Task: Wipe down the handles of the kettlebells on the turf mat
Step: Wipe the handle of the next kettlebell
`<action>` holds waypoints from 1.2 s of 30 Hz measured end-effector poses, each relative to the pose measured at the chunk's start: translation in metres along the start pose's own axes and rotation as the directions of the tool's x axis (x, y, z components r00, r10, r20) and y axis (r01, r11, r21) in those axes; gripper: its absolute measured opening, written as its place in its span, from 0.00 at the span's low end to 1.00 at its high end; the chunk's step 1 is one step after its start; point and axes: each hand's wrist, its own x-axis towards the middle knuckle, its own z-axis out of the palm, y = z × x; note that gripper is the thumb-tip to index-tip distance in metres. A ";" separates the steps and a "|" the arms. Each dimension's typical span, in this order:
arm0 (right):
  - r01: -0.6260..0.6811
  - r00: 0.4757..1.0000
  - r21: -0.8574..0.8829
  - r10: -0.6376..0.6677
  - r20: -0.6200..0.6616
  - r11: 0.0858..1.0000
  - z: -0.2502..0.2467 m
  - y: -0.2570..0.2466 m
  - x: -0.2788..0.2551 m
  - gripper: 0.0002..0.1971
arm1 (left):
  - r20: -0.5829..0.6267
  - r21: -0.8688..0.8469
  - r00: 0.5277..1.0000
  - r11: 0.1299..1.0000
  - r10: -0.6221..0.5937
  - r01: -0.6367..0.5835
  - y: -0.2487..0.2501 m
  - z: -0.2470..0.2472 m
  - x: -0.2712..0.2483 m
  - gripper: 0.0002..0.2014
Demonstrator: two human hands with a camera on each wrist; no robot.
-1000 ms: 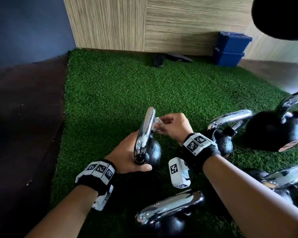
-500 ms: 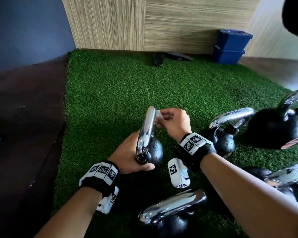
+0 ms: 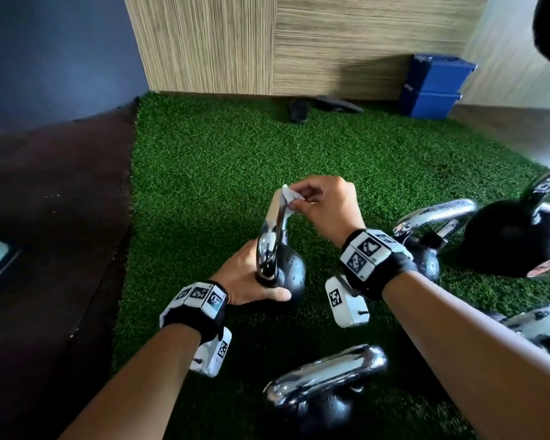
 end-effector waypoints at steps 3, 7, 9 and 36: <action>0.027 1.000 -0.038 -0.026 0.017 0.999 -0.004 -0.011 0.000 0.10 | 0.003 -0.031 0.999 0.999 -0.035 0.035 0.005 -0.003 0.004 0.50; 0.200 0.979 -0.165 -0.192 0.067 0.966 -0.009 -0.022 -0.017 0.09 | 0.020 -0.085 0.993 0.990 -0.115 0.116 0.003 -0.007 0.010 0.47; 0.306 0.951 -0.164 -0.294 0.096 0.938 -0.009 -0.029 -0.024 0.09 | 0.036 -0.111 0.989 0.983 -0.144 0.148 0.002 -0.008 0.011 0.47; -0.089 0.872 -0.210 0.178 0.456 0.974 0.004 -0.043 -0.033 0.12 | 0.029 -0.438 1.000 0.899 -0.006 0.018 -0.013 -0.006 0.011 0.22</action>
